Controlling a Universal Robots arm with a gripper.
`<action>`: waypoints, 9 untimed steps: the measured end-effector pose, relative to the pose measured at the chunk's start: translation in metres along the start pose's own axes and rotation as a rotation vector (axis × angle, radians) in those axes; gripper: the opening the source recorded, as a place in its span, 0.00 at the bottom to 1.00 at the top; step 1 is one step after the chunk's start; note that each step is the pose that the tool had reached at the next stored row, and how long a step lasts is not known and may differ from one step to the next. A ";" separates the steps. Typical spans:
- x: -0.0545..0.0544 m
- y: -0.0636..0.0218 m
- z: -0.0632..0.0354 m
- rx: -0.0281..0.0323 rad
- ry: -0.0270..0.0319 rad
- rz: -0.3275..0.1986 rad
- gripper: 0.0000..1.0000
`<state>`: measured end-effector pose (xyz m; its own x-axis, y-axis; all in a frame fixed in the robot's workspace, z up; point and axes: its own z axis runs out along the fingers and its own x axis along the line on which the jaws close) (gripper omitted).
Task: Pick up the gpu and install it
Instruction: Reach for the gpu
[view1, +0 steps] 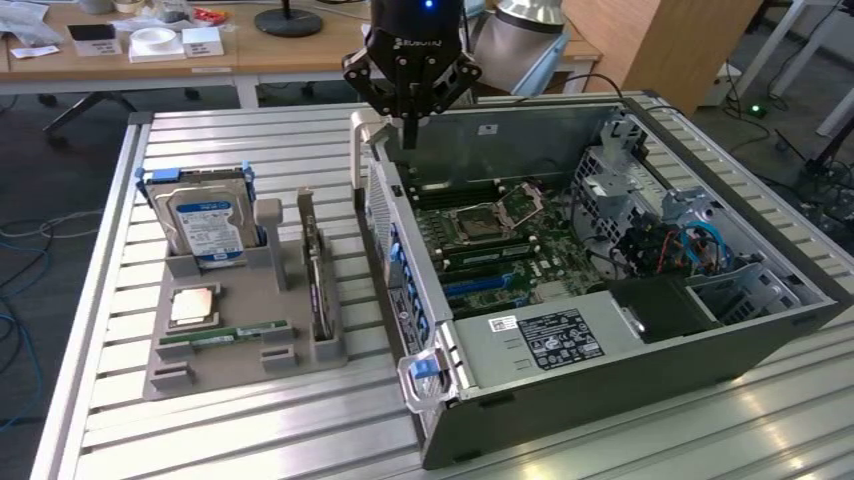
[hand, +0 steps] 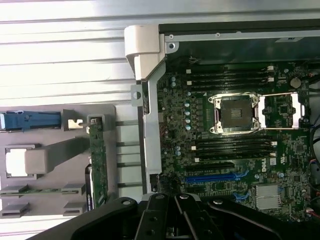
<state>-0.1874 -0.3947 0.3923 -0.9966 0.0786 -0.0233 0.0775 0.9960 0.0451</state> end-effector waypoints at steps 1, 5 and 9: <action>0.002 0.0000 0.0000 0.0000 0.0000 0.000 0.11; 0.008 0.0001 -0.0001 0.0000 -0.0001 0.001 0.11; 0.013 0.0001 -0.0002 0.0000 -0.0001 0.001 0.11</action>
<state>-0.2008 -0.3935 0.3921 -0.9965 0.0800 -0.0233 0.0789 0.9959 0.0451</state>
